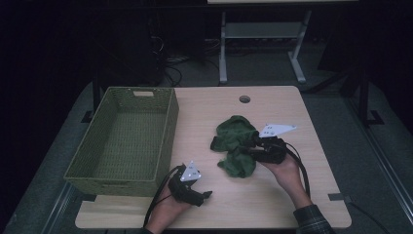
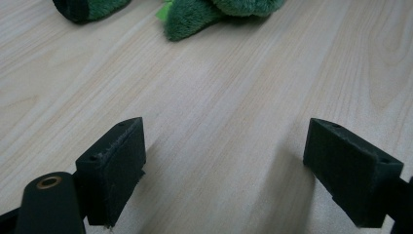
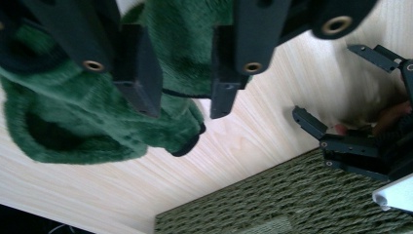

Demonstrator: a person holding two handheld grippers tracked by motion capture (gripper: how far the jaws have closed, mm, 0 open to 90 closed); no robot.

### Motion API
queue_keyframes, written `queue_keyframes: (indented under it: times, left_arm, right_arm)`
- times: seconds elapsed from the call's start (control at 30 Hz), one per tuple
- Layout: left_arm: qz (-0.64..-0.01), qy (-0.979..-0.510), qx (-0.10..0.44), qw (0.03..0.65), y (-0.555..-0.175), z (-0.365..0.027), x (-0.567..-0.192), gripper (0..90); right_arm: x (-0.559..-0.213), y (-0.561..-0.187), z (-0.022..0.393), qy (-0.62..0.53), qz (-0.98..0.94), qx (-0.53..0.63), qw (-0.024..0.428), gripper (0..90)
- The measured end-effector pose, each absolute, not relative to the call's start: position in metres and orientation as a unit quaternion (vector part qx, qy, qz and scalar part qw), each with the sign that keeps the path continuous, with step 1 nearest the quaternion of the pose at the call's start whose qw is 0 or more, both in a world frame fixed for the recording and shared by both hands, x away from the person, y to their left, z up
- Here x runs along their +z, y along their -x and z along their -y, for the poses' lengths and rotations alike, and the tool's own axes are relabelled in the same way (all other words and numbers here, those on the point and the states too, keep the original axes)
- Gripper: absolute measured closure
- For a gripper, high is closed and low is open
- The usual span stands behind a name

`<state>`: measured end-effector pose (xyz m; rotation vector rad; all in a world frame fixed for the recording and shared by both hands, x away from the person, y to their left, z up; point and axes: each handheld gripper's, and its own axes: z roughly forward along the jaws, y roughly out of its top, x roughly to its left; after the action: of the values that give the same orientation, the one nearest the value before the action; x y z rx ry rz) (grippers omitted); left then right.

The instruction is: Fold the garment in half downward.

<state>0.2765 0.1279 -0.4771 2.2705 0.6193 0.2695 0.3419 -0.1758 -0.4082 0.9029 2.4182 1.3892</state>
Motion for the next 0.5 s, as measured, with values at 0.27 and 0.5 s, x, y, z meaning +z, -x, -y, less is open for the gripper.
queue_keyframes:
  times: [0.27, 0.5]
  left_arm:
    - [-0.245, -0.886, 0.105, 0.379, -0.278, -0.127, -0.477, 14.9]
    - [-0.251, -0.886, 0.104, 0.375, -0.28, -0.125, -0.476, 14.8]
  right_arm:
    - [-0.408, -0.342, 0.191, -0.334, -0.814, 0.461, 0.112, 50.7]
    - [-0.408, -0.343, 0.201, -0.345, -0.81, 0.461, 0.111, 47.1]
